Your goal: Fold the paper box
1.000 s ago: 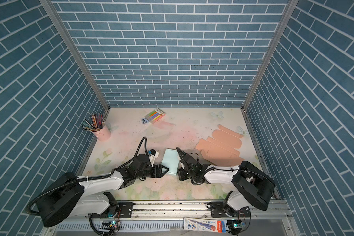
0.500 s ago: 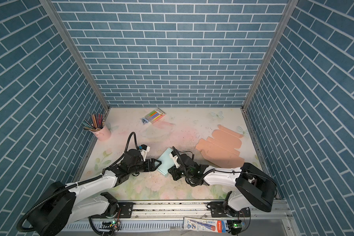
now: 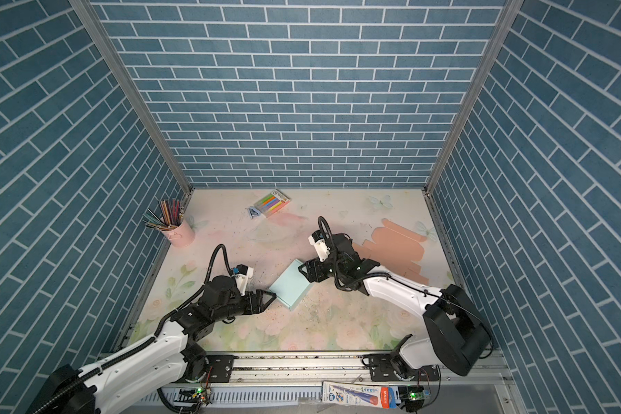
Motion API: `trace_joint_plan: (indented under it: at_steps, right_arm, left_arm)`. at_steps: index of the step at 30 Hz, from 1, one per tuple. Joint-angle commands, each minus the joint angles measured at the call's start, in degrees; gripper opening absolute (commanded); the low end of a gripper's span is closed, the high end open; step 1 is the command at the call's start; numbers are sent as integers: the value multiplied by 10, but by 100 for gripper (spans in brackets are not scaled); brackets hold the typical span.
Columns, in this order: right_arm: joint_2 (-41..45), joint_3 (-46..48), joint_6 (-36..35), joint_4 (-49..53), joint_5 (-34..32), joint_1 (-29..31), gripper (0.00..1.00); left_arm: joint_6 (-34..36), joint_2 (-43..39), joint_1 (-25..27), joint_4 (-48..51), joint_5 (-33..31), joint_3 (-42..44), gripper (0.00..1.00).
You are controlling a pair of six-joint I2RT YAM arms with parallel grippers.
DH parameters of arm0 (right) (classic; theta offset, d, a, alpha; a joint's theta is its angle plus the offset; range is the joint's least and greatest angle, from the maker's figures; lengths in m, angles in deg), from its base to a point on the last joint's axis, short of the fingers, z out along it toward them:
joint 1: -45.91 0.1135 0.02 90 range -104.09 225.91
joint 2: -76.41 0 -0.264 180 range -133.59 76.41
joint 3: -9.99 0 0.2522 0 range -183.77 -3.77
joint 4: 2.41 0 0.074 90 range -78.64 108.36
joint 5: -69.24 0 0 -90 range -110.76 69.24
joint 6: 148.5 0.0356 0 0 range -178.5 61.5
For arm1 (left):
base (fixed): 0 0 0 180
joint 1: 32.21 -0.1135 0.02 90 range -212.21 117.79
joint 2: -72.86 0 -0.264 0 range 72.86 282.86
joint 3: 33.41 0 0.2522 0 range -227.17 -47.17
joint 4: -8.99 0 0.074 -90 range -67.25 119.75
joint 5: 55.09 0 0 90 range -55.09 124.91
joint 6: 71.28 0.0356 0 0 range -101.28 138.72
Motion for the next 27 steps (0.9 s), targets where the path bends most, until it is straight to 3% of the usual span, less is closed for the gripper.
trace_joint_plan:
  at_steps: [1, 7, 14, 21, 27]
  right_arm:
    - [-53, -44, -51, 49, 45, -16, 71]
    - [-141, -100, -54, 46, 85, -45, 67]
    - [-196, -129, -50, 36, 101, -53, 65]
    - [-187, -92, -48, 13, 132, -52, 65]
    - [-169, -57, -43, 3, 141, -52, 61]
  left_arm:
    - [-33, 0, 24, -28, -3, 12, 79]
    - [-54, 65, 67, -111, -19, 14, 77]
    - [-68, 123, 70, -178, -16, 19, 73]
    - [-61, 157, 68, -188, -46, -2, 67]
    - [-47, 197, 47, -202, -35, -22, 62]
